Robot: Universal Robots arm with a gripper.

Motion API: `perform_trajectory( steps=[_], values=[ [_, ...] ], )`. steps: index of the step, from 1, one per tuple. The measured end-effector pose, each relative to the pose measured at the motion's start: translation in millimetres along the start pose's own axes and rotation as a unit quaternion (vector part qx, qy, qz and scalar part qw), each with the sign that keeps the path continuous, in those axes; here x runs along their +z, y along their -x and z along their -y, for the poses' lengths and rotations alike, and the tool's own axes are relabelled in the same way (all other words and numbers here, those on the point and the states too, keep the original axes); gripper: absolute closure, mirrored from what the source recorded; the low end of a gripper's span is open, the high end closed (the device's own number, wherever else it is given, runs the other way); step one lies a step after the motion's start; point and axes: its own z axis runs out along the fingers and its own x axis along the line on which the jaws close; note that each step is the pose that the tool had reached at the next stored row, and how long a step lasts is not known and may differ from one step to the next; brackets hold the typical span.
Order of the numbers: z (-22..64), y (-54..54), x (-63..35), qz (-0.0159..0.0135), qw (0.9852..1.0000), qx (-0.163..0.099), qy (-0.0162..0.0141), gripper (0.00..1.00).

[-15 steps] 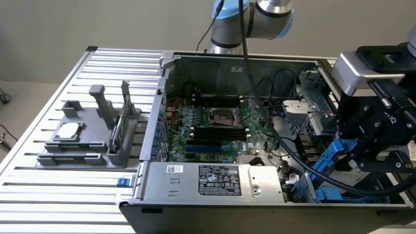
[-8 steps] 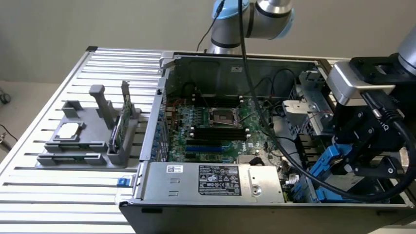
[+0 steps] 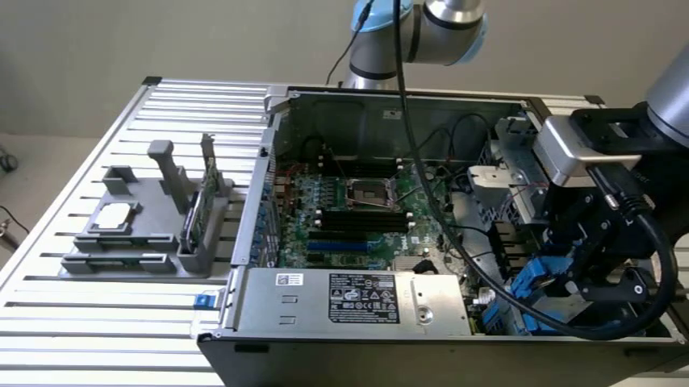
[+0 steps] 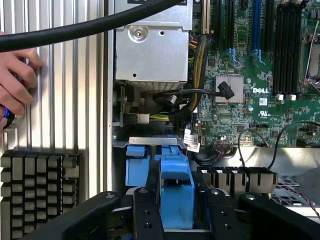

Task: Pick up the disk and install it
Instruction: 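Insert the disk into the insertion slot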

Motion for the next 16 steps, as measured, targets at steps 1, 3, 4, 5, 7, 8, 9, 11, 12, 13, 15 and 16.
perform_trajectory(
  steps=[1, 3, 4, 5, 7, 8, 9, 11, 12, 13, 15, 16],
  values=[
    [0.0, 0.0, 0.6, 0.0, 1.0, 0.0, 0.0, 0.6],
    [0.0, -0.1, 1.6, 0.0, 1.0, 0.0, 0.0, 0.6],
    [0.0, 0.0, 1.7, 0.0, 1.0, 0.0, 0.0, 0.6],
    [0.0, 0.1, 1.8, 0.0001, 1.0, -0.001, 0.0, 0.6],
    [0.1, 0.6, 1.8, 0.0001, 1.0, -0.001, 0.0, 0.6],
    [0.1, 0.8, 1.8, 0.0001, 1.0, -0.001, 0.0, 0.6],
    [0.2, 1.2, 1.6, 0.0001, 1.0, -0.001, 0.0, 0.6],
    [1.1, 1.9, 1.3, 0.0, 1.0, -0.001, 0.0, 0.6],
    [2.1, 2.3, 1.1, 0.0, 1.0, -0.001, 0.0, 0.6],
    [3.3, 2.7, 1.0, 0.0, 1.0, -0.001, 0.0, 0.6],
    [5.4, 3.9, 0.8, 0.0, 1.0, -0.001, 0.0, 0.6],
    [6.6, 4.6, 0.7, 0.0, 1.0, -0.001, 0.0, 0.6]
  ],
)
